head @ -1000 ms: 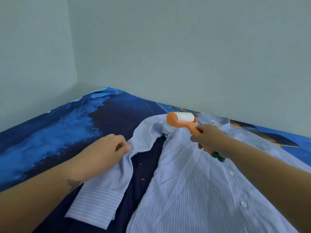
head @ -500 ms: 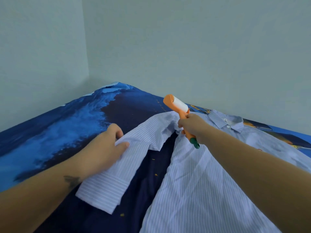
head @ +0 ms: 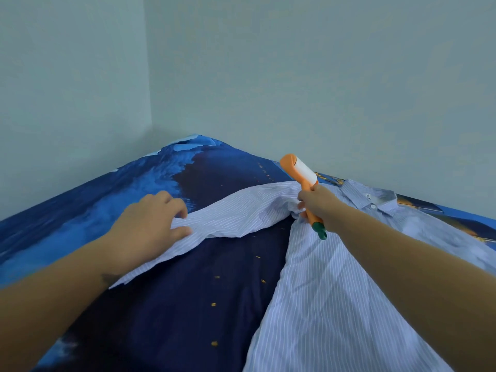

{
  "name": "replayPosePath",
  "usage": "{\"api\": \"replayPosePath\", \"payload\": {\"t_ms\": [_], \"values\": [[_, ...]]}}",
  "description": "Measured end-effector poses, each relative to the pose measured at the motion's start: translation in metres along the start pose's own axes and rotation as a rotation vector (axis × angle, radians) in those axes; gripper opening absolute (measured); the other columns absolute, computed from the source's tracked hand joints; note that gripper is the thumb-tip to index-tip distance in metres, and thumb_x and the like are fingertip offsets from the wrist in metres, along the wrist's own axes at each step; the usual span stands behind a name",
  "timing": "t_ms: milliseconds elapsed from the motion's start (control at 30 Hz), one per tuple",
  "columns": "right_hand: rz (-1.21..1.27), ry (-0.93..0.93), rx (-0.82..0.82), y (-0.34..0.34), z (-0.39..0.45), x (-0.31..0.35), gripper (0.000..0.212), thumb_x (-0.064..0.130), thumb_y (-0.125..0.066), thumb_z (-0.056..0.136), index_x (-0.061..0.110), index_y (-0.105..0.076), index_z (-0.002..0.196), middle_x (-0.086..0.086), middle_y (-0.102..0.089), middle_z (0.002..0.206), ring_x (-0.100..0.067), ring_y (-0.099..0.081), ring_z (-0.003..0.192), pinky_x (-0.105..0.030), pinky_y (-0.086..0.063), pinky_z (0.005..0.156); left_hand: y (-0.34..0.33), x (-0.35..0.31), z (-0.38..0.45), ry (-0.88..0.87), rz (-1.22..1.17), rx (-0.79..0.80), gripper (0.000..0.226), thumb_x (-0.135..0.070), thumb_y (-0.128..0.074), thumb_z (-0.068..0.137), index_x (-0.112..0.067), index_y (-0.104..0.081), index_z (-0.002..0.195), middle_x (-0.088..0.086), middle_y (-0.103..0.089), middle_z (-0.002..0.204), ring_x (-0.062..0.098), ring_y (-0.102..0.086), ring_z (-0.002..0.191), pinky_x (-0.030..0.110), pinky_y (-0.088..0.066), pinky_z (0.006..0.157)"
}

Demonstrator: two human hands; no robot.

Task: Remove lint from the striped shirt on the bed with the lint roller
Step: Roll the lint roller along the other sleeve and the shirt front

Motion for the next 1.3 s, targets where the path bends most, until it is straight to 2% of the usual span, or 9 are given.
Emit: {"api": "replayPosePath", "payload": {"t_ms": [100, 200, 467, 633, 733, 900, 1033, 1133, 1300], "values": [[-0.026, 0.005, -0.012, 0.003, 0.003, 0.0, 0.023, 0.013, -0.049, 0.09, 0.008, -0.046, 0.112, -0.016, -0.059, 0.1, -0.023, -0.057, 0.06, -0.027, -0.045, 0.047, -0.005, -0.023, -0.011, -0.165, -0.171, 0.116, 0.032, -0.064, -0.053, 0.08, -0.043, -0.047, 0.102, -0.02, -0.044, 0.101, 0.002, -0.05, 0.094, 0.026, -0.047, 0.081], [-0.033, 0.001, -0.002, 0.002, 0.003, 0.0, 0.025, 0.013, -0.049, 0.09, 0.009, -0.045, 0.115, -0.016, -0.06, 0.099, -0.023, -0.057, 0.06, -0.027, -0.046, 0.045, -0.015, -0.029, -0.015, -0.241, -0.051, 0.13, 0.032, -0.037, -0.053, 0.085, -0.04, -0.043, 0.114, -0.021, -0.039, 0.099, 0.002, -0.045, 0.09, 0.023, -0.043, 0.084], [-0.056, -0.085, 0.006, 0.004, 0.002, -0.014, 0.025, 0.011, -0.049, 0.091, 0.006, -0.044, 0.115, -0.018, -0.055, 0.091, -0.023, -0.054, 0.058, -0.032, -0.048, 0.051, -0.013, 0.0, -0.017, -0.133, 0.068, 0.245, 0.044, -0.001, -0.04, 0.081, -0.039, -0.045, 0.104, -0.016, -0.045, 0.093, 0.011, -0.05, 0.087, 0.025, -0.042, 0.066], [-0.044, -0.139, 0.035, 0.002, 0.002, -0.024, 0.025, 0.011, -0.048, 0.091, 0.004, -0.044, 0.115, -0.014, -0.054, 0.081, -0.019, -0.05, 0.049, -0.029, -0.046, 0.046, -0.006, 0.0, -0.024, -0.108, 0.414, 0.361, 0.026, -0.021, -0.043, 0.087, -0.036, -0.046, 0.108, -0.008, -0.039, 0.095, 0.015, -0.044, 0.094, 0.027, -0.036, 0.071], [-0.091, -0.071, 0.033, 0.01, 0.005, -0.015, 0.023, 0.012, -0.048, 0.091, 0.007, -0.045, 0.113, -0.014, -0.058, 0.087, -0.02, -0.053, 0.051, -0.027, -0.044, 0.045, -0.006, -0.03, -0.023, -0.168, 0.316, 0.36, 0.033, -0.045, -0.045, 0.085, -0.038, -0.047, 0.117, -0.008, -0.044, 0.114, 0.015, -0.045, 0.104, 0.028, -0.039, 0.077], [-0.405, 0.099, -0.007, 0.048, 0.013, 0.01, 0.021, 0.015, -0.056, 0.09, 0.011, -0.056, 0.11, -0.007, -0.06, 0.088, -0.021, -0.059, 0.067, -0.031, -0.049, 0.066, -0.022, -0.083, 0.009, -0.236, 0.092, 0.165, 0.03, -0.029, -0.039, 0.096, -0.03, -0.048, 0.125, -0.005, -0.045, 0.119, 0.017, -0.05, 0.108, 0.035, -0.048, 0.084], [-0.789, 0.18, -0.067, 0.079, 0.022, 0.011, 0.023, 0.014, -0.059, 0.089, 0.005, -0.062, 0.109, -0.007, -0.055, 0.084, -0.018, -0.048, 0.067, -0.026, -0.035, 0.056, -0.034, -0.069, 0.057, -0.035, -0.011, 0.078, 0.031, -0.023, -0.041, 0.096, -0.021, -0.046, 0.127, 0.003, -0.045, 0.121, 0.023, -0.048, 0.107, 0.041, -0.05, 0.085], [-0.995, 0.173, -0.084, 0.091, 0.032, 0.007, 0.029, 0.013, -0.054, 0.088, 0.017, -0.061, 0.116, -0.003, -0.054, 0.093, -0.019, -0.05, 0.081, -0.027, -0.035, 0.071, -0.046, -0.042, 0.084, 0.139, -0.031, 0.084, 0.036, -0.035, -0.042, 0.097, -0.014, -0.047, 0.125, 0.008, -0.046, 0.121, 0.027, -0.047, 0.11, 0.044, -0.048, 0.089], [-1.259, 0.074, -0.105, 0.103, 0.057, -0.003, 0.034, 0.018, -0.045, 0.089, 0.04, -0.055, 0.113, 0.003, -0.058, 0.105, -0.025, -0.052, 0.103, -0.055, -0.027, 0.104, -0.078, -0.027, 0.095, 0.22, -0.039, 0.099, 0.024, -0.032, -0.035, 0.097, -0.015, -0.049, 0.109, 0.004, -0.046, 0.103, 0.025, -0.045, 0.099, 0.041, -0.044, 0.082]]}}
Point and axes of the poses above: each hand's wrist, its own z-axis towards the middle knuckle, its own y-axis out of the back of the hand, x = y × z, the point moved 6 cm from there along z, towards the middle knuckle
